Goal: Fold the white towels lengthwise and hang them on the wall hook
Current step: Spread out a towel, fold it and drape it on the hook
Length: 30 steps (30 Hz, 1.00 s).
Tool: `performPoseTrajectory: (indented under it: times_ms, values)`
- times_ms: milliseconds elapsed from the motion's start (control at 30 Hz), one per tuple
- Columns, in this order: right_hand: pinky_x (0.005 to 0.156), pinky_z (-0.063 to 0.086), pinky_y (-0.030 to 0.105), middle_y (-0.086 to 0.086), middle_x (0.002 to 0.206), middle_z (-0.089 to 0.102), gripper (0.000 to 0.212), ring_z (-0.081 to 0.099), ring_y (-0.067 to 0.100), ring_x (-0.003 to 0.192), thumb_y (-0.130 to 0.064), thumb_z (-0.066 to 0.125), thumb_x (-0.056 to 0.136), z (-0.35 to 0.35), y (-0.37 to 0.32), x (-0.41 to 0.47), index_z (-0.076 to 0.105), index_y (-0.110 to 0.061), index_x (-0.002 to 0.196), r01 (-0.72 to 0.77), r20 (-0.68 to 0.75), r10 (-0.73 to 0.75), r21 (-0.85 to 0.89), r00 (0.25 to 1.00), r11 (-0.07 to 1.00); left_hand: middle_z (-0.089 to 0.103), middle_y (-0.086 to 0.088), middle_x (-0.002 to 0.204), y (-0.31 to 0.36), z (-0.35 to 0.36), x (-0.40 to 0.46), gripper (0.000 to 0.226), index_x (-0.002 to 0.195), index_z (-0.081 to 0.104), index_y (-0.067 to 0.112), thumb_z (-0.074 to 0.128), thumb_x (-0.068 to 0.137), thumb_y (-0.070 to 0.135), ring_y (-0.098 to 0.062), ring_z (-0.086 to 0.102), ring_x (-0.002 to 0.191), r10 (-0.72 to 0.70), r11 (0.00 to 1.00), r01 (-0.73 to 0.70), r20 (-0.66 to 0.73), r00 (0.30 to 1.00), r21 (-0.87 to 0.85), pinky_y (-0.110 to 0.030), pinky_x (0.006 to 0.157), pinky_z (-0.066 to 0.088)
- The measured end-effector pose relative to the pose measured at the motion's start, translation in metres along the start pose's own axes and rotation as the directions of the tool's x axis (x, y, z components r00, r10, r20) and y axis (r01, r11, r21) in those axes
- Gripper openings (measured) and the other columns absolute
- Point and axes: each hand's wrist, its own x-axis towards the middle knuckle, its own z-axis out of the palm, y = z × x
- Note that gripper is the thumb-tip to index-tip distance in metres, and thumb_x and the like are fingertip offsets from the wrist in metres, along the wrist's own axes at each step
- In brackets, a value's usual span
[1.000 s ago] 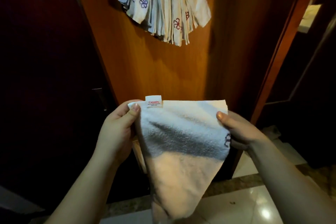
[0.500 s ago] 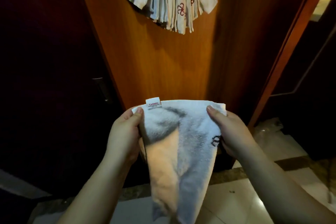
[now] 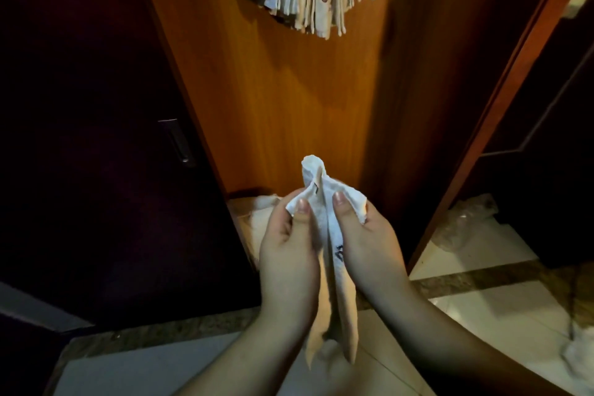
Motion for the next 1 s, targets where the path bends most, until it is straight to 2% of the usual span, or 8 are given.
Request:
performPoseTrajectory:
  times_ms: [167,333,467,600,700,800,900,1000]
  values:
    - [0.064,0.042,-0.002,-0.046,0.079,0.061,0.013,0.057,-0.025,0.084,-0.045,0.042,0.098,-0.003,-0.005,0.003,0.053,-0.051,0.099,0.027,0.094,-0.030,0.029,0.995,0.999,0.073,0.012,0.112,0.002,0.002,0.004,0.030,0.127,0.065,0.019,0.049,0.101,0.022,-0.001,0.068,0.105,0.009,1.000,-0.011,0.132,0.991,0.013,-0.015,0.082,0.054]
    - [0.078,0.041,-0.003,-0.026,0.106,0.066,0.049,0.057,-0.018,0.103,-0.058,0.031,0.087,-0.011,-0.006,0.009,0.059,-0.036,0.120,0.012,0.251,-0.045,0.131,0.967,0.991,0.057,0.010,0.142,0.004,0.003,0.009,0.057,0.121,0.067,0.029,0.038,0.087,0.063,-0.001,0.054,0.127,-0.115,0.985,0.150,0.320,0.941,-0.087,-0.019,0.104,0.044]
    - [0.082,0.045,0.003,-0.024,0.110,0.069,0.040,0.060,-0.012,0.107,-0.054,0.043,0.084,-0.014,-0.006,0.014,0.057,-0.035,0.117,0.040,0.302,-0.086,0.157,0.950,0.987,0.052,0.007,0.148,0.007,0.003,0.012,0.068,0.115,0.074,0.031,0.036,0.081,0.075,-0.010,0.043,0.140,-0.133,0.969,0.199,0.375,0.918,-0.145,-0.034,0.117,0.032]
    - [0.079,0.049,0.006,-0.014,0.114,0.070,0.054,0.063,-0.005,0.107,-0.058,0.042,0.083,-0.015,-0.003,0.017,0.058,-0.030,0.127,0.013,0.226,-0.064,0.221,0.972,0.975,0.053,0.007,0.147,0.010,0.001,0.014,0.073,0.126,0.065,0.015,0.022,0.088,0.061,-0.008,0.046,0.138,-0.107,0.962,0.205,0.439,0.892,-0.181,-0.030,0.116,0.035]
    - [0.084,0.053,0.021,-0.002,0.107,0.075,0.051,0.070,0.009,0.102,-0.054,0.040,0.090,-0.019,-0.005,0.028,0.065,-0.020,0.118,-0.053,0.196,-0.001,0.273,0.981,0.961,0.060,0.006,0.141,0.014,-0.006,0.022,0.076,0.121,0.068,0.006,0.021,0.090,0.058,-0.008,0.052,0.133,-0.108,0.955,0.222,0.466,0.878,-0.196,-0.030,0.111,0.043]
    - [0.077,0.054,0.021,-0.002,0.092,0.078,0.041,0.073,0.011,0.089,-0.040,0.038,0.104,-0.029,-0.017,0.045,0.071,-0.017,0.098,0.003,0.160,-0.037,0.207,0.987,0.978,0.073,-0.009,0.118,0.019,-0.016,0.036,0.058,0.099,0.074,0.004,0.036,0.100,0.047,-0.023,0.066,0.116,0.017,0.982,0.044,0.319,0.948,-0.184,-0.035,0.094,0.055]
    - [0.075,0.051,0.025,0.000,0.087,0.077,0.045,0.071,0.010,0.083,-0.043,0.044,0.100,-0.038,-0.033,0.064,0.074,-0.013,0.084,0.133,0.166,-0.141,0.057,0.976,0.989,0.074,0.001,0.099,0.016,-0.029,0.061,0.016,0.096,0.072,0.023,0.058,0.096,0.031,-0.020,0.068,0.093,0.261,0.962,-0.266,0.084,0.962,0.058,-0.036,0.079,0.058]
    - [0.092,0.049,0.039,0.011,0.099,0.075,0.051,0.071,0.023,0.095,-0.047,0.043,0.099,-0.044,-0.048,0.081,0.071,-0.005,0.094,0.203,0.267,-0.172,-0.092,0.948,0.975,0.070,0.011,0.107,0.012,-0.032,0.087,0.033,0.109,0.061,0.032,0.072,0.079,0.041,-0.014,0.065,0.108,0.166,0.978,-0.188,0.215,0.962,0.090,-0.046,0.095,0.054]
